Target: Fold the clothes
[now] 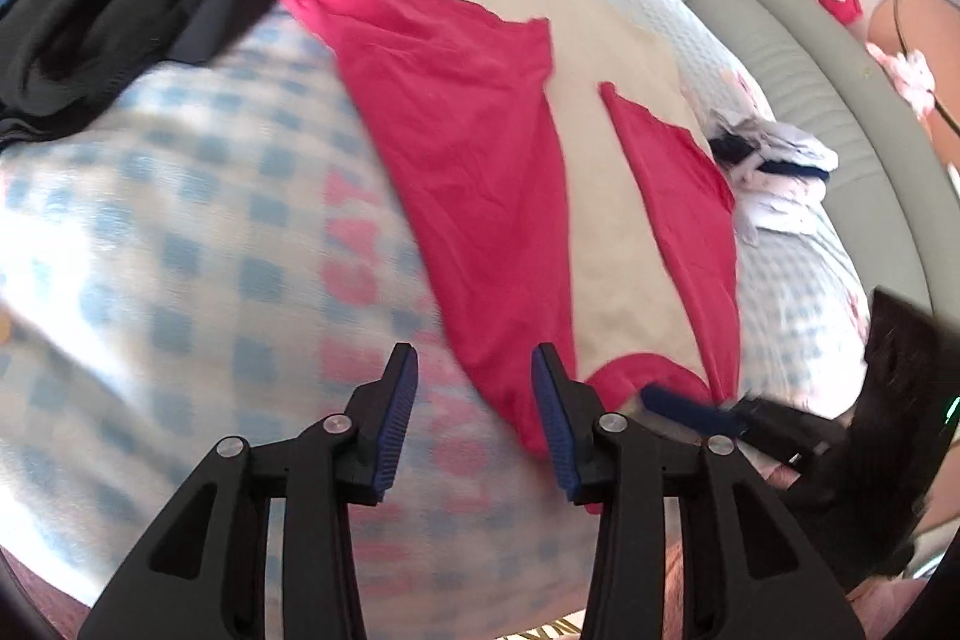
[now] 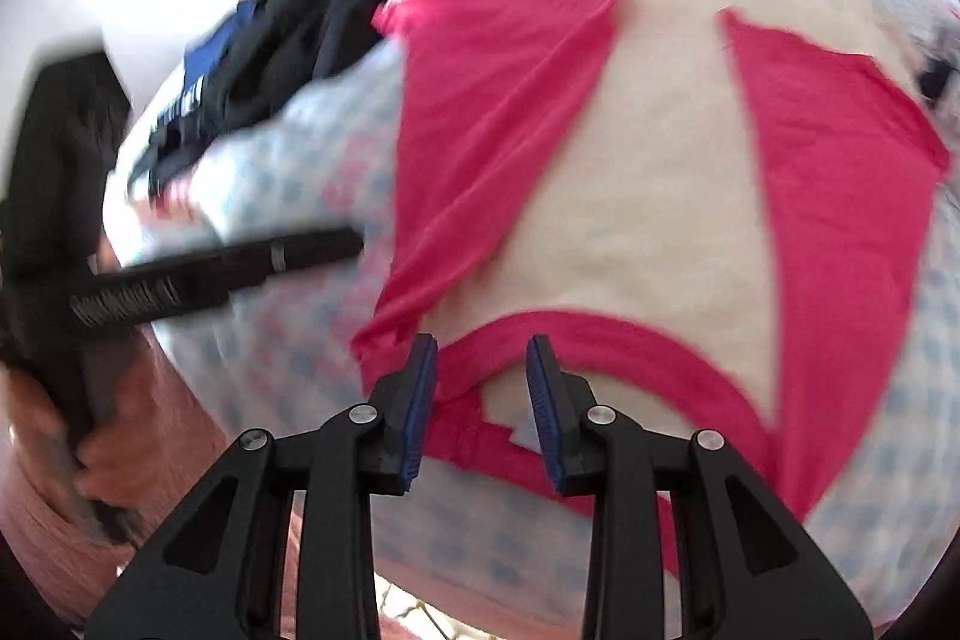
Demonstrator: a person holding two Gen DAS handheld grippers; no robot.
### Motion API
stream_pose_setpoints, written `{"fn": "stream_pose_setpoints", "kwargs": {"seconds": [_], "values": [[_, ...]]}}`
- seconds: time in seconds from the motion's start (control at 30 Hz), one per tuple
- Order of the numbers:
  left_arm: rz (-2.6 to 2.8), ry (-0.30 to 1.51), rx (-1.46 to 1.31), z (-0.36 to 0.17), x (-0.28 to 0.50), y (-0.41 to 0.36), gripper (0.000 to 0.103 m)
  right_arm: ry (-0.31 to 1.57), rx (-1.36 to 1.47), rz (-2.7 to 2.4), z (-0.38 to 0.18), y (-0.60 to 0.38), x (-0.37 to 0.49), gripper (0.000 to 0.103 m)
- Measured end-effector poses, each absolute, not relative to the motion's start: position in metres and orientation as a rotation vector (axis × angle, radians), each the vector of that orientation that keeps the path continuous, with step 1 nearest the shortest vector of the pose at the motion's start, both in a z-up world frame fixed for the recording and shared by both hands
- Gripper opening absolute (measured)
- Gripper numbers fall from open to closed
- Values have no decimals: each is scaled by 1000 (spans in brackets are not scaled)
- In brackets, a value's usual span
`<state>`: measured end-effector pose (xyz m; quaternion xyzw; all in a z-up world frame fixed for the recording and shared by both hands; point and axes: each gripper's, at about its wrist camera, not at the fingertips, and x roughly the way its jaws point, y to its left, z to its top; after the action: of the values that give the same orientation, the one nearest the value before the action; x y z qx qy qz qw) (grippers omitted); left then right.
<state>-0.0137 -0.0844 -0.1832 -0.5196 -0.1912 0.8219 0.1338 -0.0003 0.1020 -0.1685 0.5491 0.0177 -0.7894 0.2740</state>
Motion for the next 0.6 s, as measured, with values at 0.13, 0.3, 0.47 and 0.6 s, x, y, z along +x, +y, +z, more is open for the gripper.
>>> {"fn": "stream_pose_setpoints", "kwargs": {"seconds": [0.13,0.3,0.47,0.6], "values": [[2368,-526,-1513,-187,-12,-82,43,66,1513,-2030,-187,84,15,31],[2328,-447,-1567,-203,-10,-68,43,35,1540,-1994,-192,90,23,31],[2295,-336,-1618,-217,-6,-51,47,-20,1492,-2087,-158,122,18,32],[2251,-214,-1647,-214,3,-39,51,-64,1518,-2182,-146,147,8,32]]}}
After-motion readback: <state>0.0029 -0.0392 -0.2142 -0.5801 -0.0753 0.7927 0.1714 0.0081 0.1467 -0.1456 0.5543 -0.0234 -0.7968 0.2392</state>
